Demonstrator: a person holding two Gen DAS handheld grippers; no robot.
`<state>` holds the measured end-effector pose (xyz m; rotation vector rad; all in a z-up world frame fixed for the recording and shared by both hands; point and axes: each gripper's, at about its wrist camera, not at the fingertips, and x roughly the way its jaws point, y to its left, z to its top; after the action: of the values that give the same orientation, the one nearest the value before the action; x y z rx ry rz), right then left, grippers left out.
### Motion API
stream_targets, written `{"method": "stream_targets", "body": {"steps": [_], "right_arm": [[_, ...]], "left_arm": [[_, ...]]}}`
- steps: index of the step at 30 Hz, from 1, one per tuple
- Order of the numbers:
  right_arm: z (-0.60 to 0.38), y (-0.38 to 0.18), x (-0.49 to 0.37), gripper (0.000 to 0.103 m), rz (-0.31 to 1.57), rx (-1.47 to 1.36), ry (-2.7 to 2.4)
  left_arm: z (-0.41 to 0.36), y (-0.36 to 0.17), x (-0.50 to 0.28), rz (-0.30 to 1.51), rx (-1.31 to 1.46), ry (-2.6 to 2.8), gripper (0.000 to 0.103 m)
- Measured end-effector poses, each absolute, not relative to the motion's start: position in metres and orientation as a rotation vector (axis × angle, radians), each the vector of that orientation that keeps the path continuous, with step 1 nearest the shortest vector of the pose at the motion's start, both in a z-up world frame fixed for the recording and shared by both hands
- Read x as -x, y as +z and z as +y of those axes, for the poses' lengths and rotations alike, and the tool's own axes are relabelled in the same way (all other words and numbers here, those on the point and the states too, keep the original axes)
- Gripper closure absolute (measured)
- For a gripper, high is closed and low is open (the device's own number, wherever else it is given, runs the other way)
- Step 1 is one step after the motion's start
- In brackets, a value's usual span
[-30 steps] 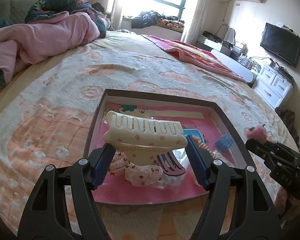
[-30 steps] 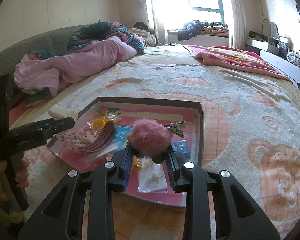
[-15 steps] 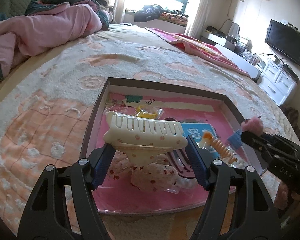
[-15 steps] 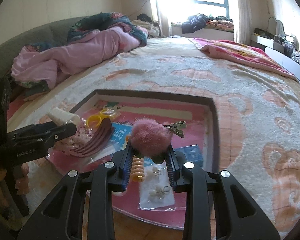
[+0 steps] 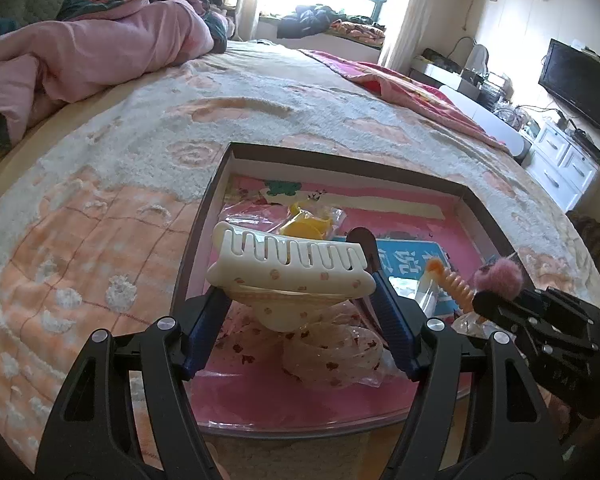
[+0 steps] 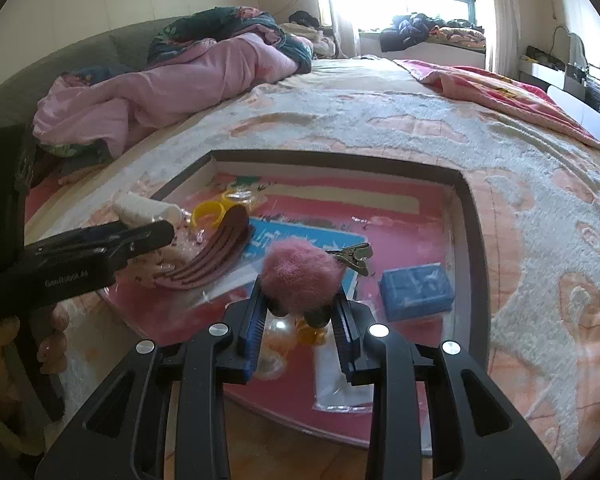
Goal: Organize jewelry
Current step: 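Carry the white clip with the left tool into the tray while the right tool carries the pom-pom there, then open both tools to drop the white clip and pom-pom in the tray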
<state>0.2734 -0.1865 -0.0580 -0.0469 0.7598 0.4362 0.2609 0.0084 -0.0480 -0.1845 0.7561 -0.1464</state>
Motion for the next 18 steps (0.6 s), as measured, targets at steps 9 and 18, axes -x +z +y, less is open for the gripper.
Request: {"method": "stream_targets", "body": {"steps": [9,18], "right_arm": [[-0.192,-0.061,-0.266,0.064,0.773,0.023,0.429],[-0.210,-0.048,-0.251,0.041,0.732,-0.016,0.378]], "left_arm": [[0.008,-0.051,-0.259,0.772,0.180,-0.153,0.042],[0.004,-0.044,-0.246,0.751,0.157,-0.160,0.027]]}}
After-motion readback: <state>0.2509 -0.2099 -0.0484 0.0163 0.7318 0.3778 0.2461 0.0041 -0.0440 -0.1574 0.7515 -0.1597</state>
